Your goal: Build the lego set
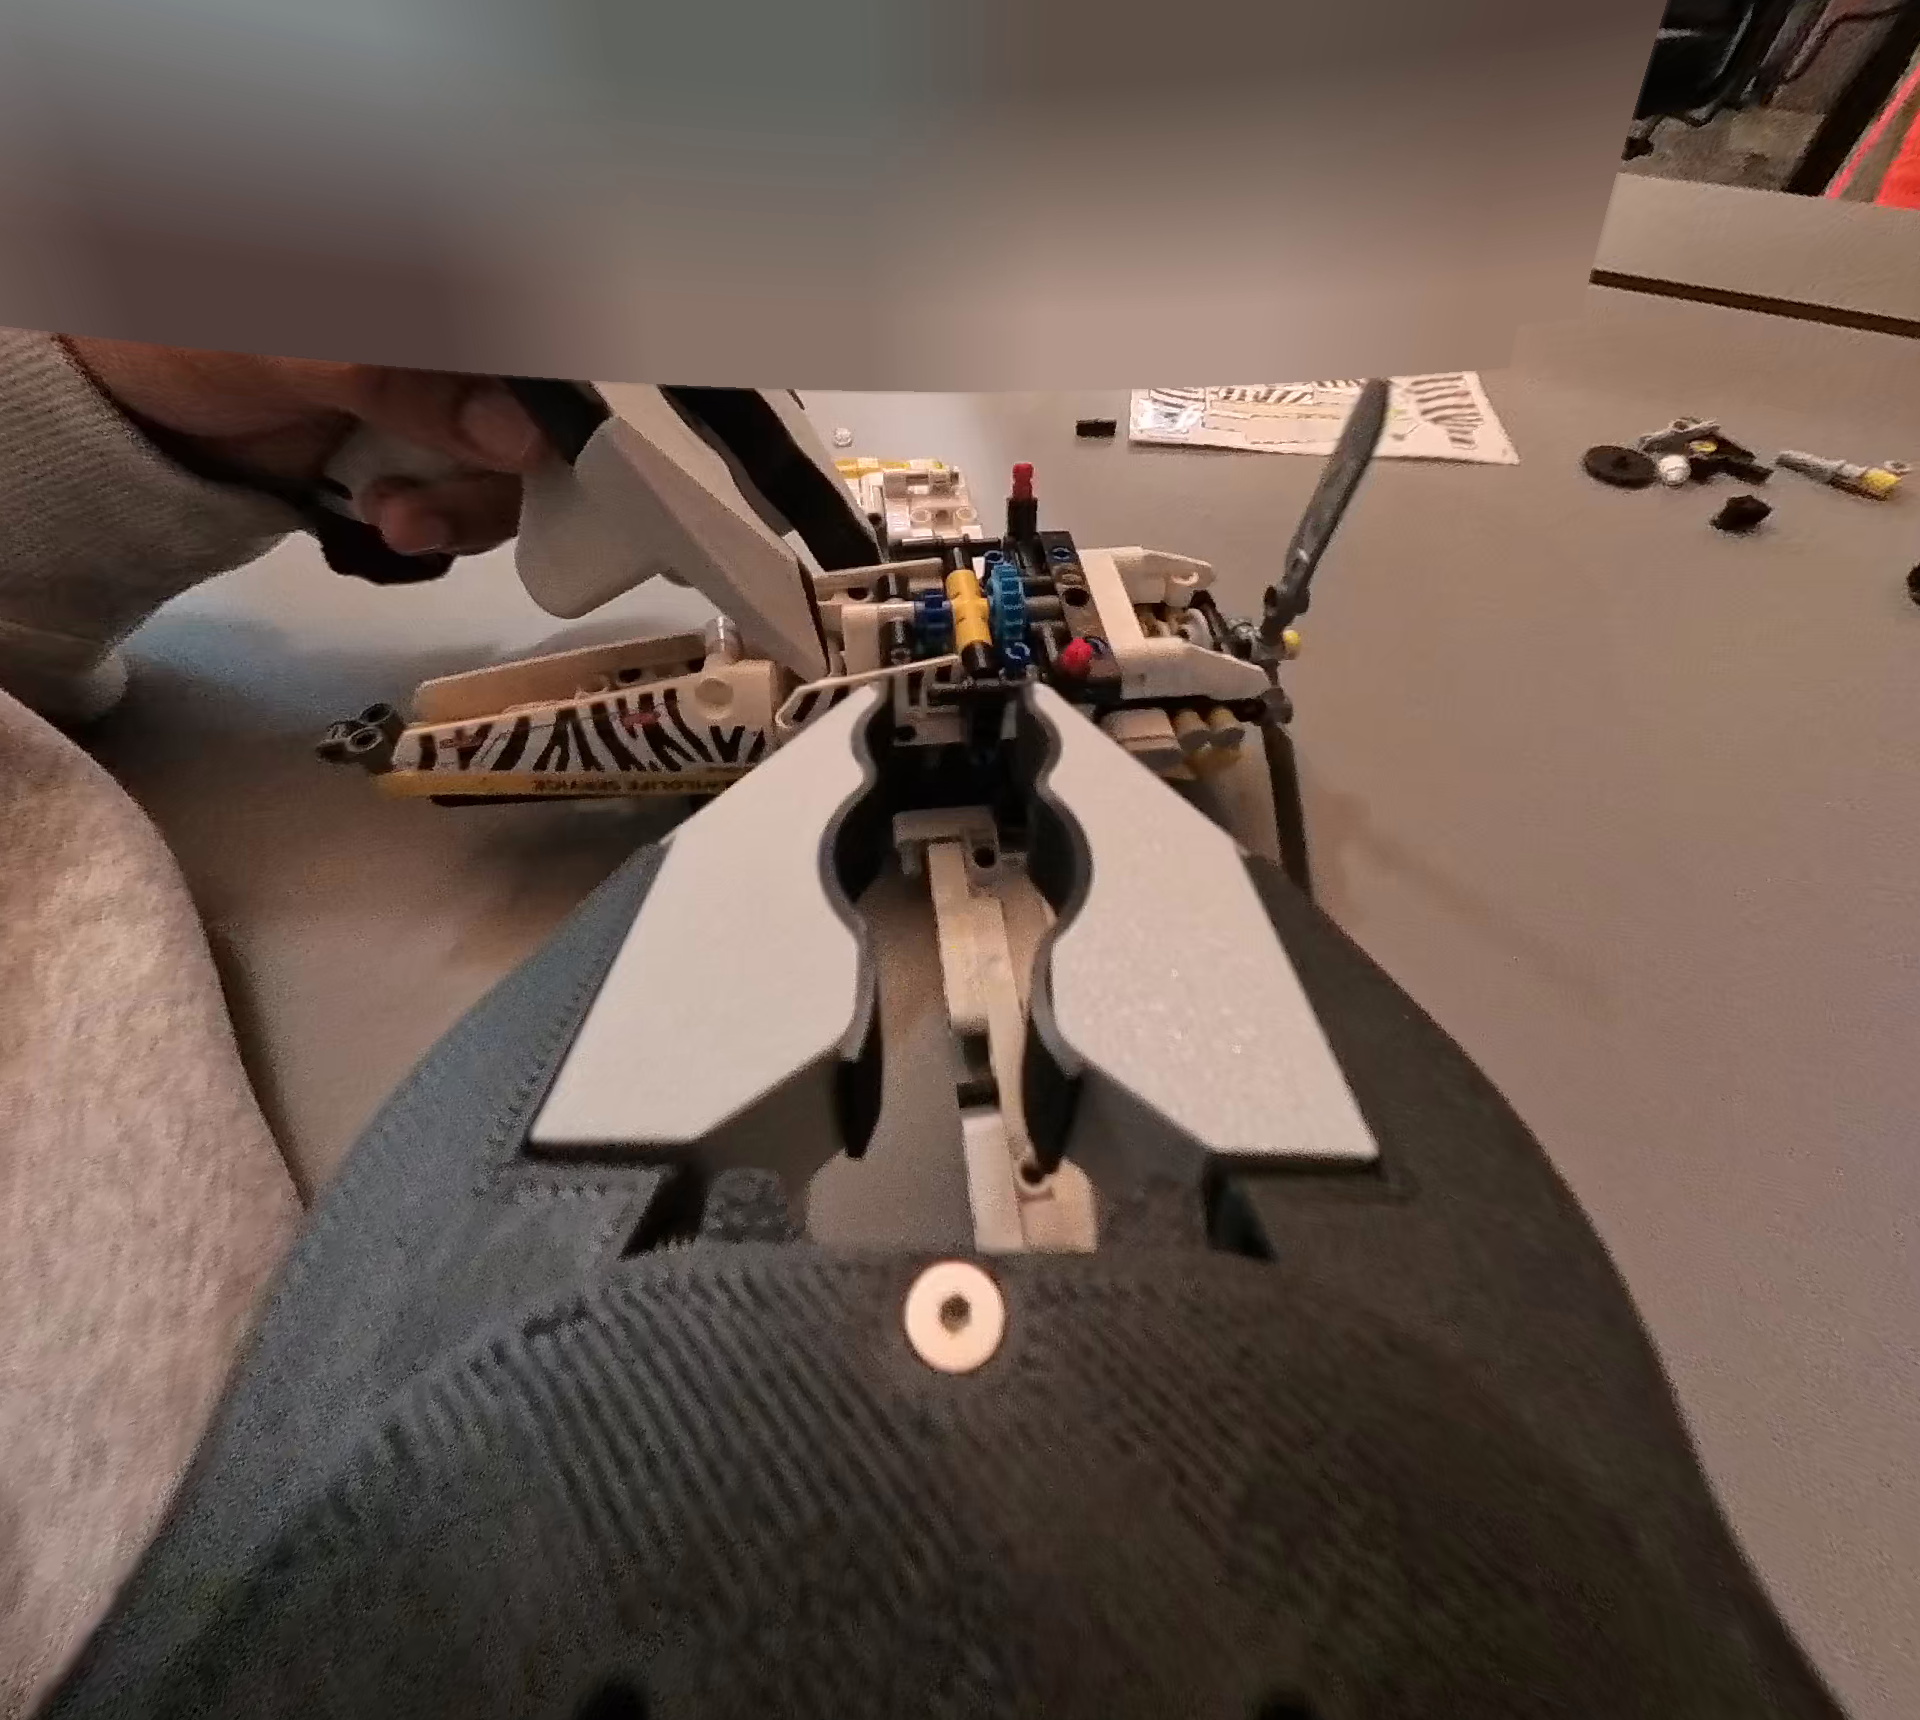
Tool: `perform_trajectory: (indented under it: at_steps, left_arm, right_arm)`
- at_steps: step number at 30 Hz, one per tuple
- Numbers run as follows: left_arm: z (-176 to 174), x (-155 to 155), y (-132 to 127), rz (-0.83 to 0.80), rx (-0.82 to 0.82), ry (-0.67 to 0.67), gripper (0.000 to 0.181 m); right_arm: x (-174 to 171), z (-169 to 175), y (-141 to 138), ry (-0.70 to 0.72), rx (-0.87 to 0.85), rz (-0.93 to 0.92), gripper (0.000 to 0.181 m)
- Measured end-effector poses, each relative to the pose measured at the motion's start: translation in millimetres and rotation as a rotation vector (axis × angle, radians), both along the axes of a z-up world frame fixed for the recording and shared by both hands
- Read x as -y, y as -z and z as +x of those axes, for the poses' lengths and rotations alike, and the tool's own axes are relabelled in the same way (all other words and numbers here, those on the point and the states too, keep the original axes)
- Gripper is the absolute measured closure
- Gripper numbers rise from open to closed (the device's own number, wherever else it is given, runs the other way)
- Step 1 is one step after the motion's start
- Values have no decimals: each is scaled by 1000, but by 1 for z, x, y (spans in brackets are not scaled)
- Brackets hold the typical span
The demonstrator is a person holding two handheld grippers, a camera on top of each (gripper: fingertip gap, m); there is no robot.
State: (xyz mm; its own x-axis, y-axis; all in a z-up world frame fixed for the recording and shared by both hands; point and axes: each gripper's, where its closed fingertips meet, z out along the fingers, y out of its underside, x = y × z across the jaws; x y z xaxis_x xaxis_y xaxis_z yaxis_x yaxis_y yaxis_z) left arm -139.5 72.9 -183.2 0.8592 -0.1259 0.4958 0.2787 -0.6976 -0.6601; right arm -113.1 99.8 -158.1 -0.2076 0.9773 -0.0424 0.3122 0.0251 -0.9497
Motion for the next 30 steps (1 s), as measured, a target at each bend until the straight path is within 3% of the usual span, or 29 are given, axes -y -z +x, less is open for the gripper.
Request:
perform_trajectory:
  at_steps: [3, 7, 16, 24, 27, 30]
  left_arm:
    - [0, 0, 0, 7, 15, -4, 154]
    - [0, 0, 0, 19, 25, -9, 154]
    - [0, -1, -1, 57, 50, 0, 154]
    - [-3, -1, -2, 86, 111, -10, 154]
    - [-2, 0, -3, 93, 116, -6, 154]
    - [-2, 1, -4, 98, 118, 2, 153]
  right_arm:
    - [-1, 14, -5, -25, -22, -52, 160]
    - [26, 28, 5, -170, 50, -120, 161]
    - [56, 20, 45, -230, 228, 183, 163]
    - [49, 17, 64, -193, 320, 257, 161]
    - [49, 17, 64, -193, 323, 262, 174]
    - [49, 17, 64, -194, 321, 266, 175]
